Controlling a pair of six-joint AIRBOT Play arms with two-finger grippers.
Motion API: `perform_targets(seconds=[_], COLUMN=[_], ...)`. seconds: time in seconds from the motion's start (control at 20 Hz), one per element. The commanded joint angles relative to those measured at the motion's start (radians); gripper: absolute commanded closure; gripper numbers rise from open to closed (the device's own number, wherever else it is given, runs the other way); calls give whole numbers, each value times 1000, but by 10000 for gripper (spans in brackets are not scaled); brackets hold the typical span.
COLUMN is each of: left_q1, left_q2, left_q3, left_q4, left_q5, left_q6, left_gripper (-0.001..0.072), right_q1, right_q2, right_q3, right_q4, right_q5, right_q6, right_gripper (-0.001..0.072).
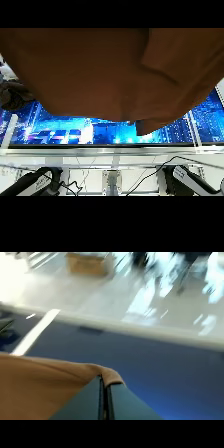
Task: Fold the shirts.
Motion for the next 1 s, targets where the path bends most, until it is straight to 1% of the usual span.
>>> perform_targets(seconds=[0.0,0.15,0.25,0.3,0.4,0.5,0.6,0.7,0.75,0.85,0.95], left_q1=[-34,-108,-142,-150,-147,-145,-142,-142,-143,-148,-149], left_q2=[-204,-407,-546,-601,-687,-724,-733,-733,-736,-753,-788], left_q3=[0,0,0,0,1,7,35,45,44,37,36], left_q4=[22,80,119,141,170,251,311,330,325,325,323], left_q5=[-85,-15,81,141,278,407,464,433,356,172,16], left_q6=[-21,-64,-114,-149,-223,-288,-303,-293,-264,-213,-205], left_gripper=[696,697,697,696,696,697,697,697,697,696,696], right_q1=[97,298,402,430,438,423,397,376,372,375,377], right_q2=[-169,-366,-509,-579,-690,-745,-753,-753,-753,-759,-782], right_q3=[-58,-60,-60,-60,-60,-60,-59,-43,-41,-41,-42], right_q4=[-28,-225,-336,-364,-364,-368,-368,-365,-365,-398,-402], right_q5=[-15,-79,-193,-262,-377,-474,-526,-482,-442,-314,-164], right_q6=[3,7,17,31,35,34,27,15,16,36,62], right_gripper=[692,692,693,693,693,693,692,693,693,693,692])
